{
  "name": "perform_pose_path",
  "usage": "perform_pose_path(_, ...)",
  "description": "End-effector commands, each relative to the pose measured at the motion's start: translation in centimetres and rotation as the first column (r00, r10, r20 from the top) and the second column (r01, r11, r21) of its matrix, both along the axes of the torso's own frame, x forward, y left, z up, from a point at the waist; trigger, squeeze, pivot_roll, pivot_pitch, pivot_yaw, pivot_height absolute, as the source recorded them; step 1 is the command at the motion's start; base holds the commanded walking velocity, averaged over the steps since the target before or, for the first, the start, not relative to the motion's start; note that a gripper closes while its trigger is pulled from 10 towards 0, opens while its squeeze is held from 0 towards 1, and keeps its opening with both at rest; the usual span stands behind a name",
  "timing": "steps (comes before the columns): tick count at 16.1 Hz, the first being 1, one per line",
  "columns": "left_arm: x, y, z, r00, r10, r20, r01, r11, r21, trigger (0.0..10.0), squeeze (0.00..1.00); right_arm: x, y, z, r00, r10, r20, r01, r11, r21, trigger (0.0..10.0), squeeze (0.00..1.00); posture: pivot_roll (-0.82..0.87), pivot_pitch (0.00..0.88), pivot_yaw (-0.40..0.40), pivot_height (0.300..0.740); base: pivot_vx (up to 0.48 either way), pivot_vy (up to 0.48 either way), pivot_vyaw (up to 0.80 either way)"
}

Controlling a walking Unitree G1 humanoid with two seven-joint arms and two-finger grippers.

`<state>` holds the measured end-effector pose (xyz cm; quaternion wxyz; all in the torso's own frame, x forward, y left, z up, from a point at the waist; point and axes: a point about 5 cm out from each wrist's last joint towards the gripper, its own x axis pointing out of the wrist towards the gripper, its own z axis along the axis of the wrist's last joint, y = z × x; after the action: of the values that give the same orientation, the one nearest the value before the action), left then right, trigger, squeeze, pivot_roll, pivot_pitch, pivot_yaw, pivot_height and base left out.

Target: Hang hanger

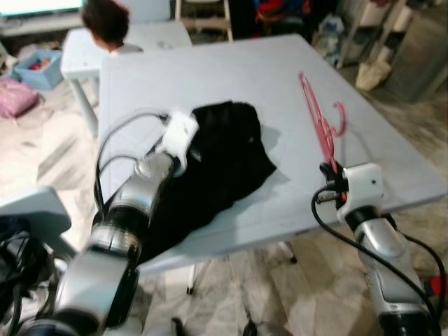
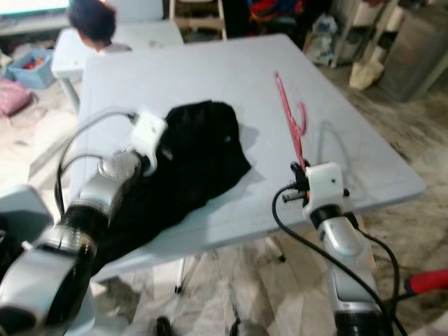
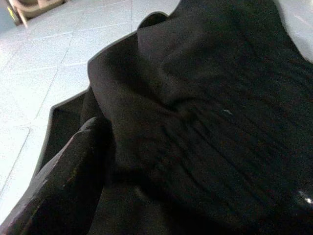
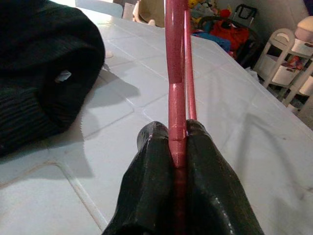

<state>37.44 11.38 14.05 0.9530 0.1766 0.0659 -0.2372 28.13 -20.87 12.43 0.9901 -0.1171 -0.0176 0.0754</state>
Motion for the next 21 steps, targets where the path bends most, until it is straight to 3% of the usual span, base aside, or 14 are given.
perform_pose_path(1, -0.9, 0.0, 1.9, 0.97, -0.101, 0.221, 0.073, 0.988, 0.134, 10.0, 0.0, -0.1, 0.7, -1.9, 0.996, 0.017, -0.086, -0.015, 1.0, 0.025, 10.0, 0.0, -0.01, 0.065, 0.032, 0.74, 0.0, 0.0, 0.0)
perform_pose_path(2, -2.3, 0.6, 1.8, 0.934, -0.157, 0.32, 0.085, 0.97, 0.228, 10.0, 0.0, 0.0, 0.8, -2.0, 0.996, 0.021, -0.084, -0.018, 0.999, 0.028, 10.0, 0.0, -0.01, 0.063, 0.032, 0.74, 0.0, 0.0, 0.0)
perform_pose_path(4, -3.6, 1.9, 2.6, 0.886, -0.12, 0.449, -0.01, 0.961, 0.275, 10.0, 0.0, 0.1, 0.8, -2.1, 0.996, 0.022, -0.083, -0.02, 0.999, 0.03, 10.0, 0.0, 0.0, 0.058, 0.031, 0.74, 0.0, 0.0, 0.0)
perform_pose_path(5, -4.9, 2.2, 3.2, 0.826, -0.134, 0.547, -0.05, 0.95, 0.307, 10.0, 0.0, 0.2, 0.8, -2.2, 0.996, 0.023, -0.083, -0.021, 0.999, 0.031, 10.0, 0.0, 0.0, 0.055, 0.03, 0.74, 0.0, 0.0, 0.0)
perform_pose_path(6, -5.4, 2.7, 3.5, 0.81, -0.056, 0.584, -0.12, 0.958, 0.259, 10.0, 0.0, 0.2, 0.9, -2.2, 0.996, 0.025, -0.082, -0.022, 0.999, 0.032, 10.0, 0.0, 0.0, 0.055, 0.03, 0.74, 0.0, 0.0, 0.0)
perform_pose_path(8, -6.9, 2.6, 2.6, 0.835, 0.022, 0.549, -0.121, 0.982, 0.145, 10.0, 0.0, 0.3, 0.9, -2.3, 0.996, 0.026, -0.081, -0.023, 0.999, 0.032, 10.0, 0.0, 0.0, 0.051, 0.027, 0.74, 0.0, 0.0, 0.0)
perform_pose_path(10, -7.9, 2.7, 0.9, 0.907, 0.197, 0.373, -0.184, 0.98, -0.072, 10.0, 0.0, 0.3, 0.9, -2.3, 0.996, 0.029, -0.079, -0.026, 0.999, 0.031, 10.0, 0.0, 0.0, 0.05, 0.024, 0.74, 0.0, 0.0, 0.0)
perform_pose_path(11, -8.5, 2.9, -0.6, 0.929, 0.316, 0.193, -0.275, 0.937, -0.215, 10.0, 0.0, 0.3, 0.8, -2.3, 0.996, 0.03, -0.08, -0.028, 0.999, 0.028, 10.0, 0.0, 0.0, 0.05, 0.021, 0.74, 0.0, 0.0, 0.0)
perform_pose_path(12, -8.9, 3.1, -1.1, 0.927, 0.358, 0.114, -0.321, 0.912, -0.255, 10.0, 0.0, 0.4, 0.8, -2.3, 0.996, 0.031, -0.079, -0.029, 0.999, 0.025, 10.0, 0.0, 0.0, 0.048, 0.019, 0.74, 0.0, 0.0, 0.0)
perform_pose_path(16, -10.5, 4.1, -2.4, 0.873, 0.459, -0.164, -0.488, 0.834, -0.259, 10.0, 0.0, 0.5, 0.6, -2.2, 0.996, 0.038, -0.077, -0.037, 0.999, 0.018, 10.0, 0.0, 0.01, 0.048, 0.017, 0.74, 0.0, 0.0, 0.0)
perform_pose_path(17, -11.0, 4.2, -2.5, 0.844, 0.47, -0.257, -0.529, 0.809, -0.257, 10.0, 0.0, 0.5, 0.6, -2.2, 0.996, 0.04, -0.077, -0.039, 0.999, 0.017, 10.0, 0.0, 0.01, 0.05, 0.016, 0.74, 0.0, 0.0, 0.0)
perform_pose_path(18, -11.2, 4.2, -2.4, 0.835, 0.473, -0.281, -0.54, 0.802, -0.256, 10.0, 0.0, 0.5, 0.6, -2.2, 0.996, 0.041, -0.077, -0.04, 0.999, 0.017, 10.0, 0.0, 0.01, 0.052, 0.017, 0.74, 0.0, 0.0, 0.0)
perform_pose_path(19, -11.3, 3.9, -2.2, 0.837, 0.447, -0.317, -0.526, 0.818, -0.234, 10.0, 0.0, 0.4, 0.7, -2.4, 0.996, 0.045, -0.081, -0.044, 0.999, 0.015, 10.0, 0.0, 0.02, 0.053, 0.016, 0.74, 0.0, 0.0, 0.0)
perform_pose_path(21, -11.5, 3.3, -2.4, 0.803, 0.423, -0.42, -0.542, 0.812, -0.216, 10.0, 0.0, 0.4, 1.0, -2.5, 0.995, 0.052, -0.084, -0.051, 0.999, 0.015, 10.0, 0.0, 0.01, 0.056, 0.018, 0.74, 0.0, 0.0, 0.0)
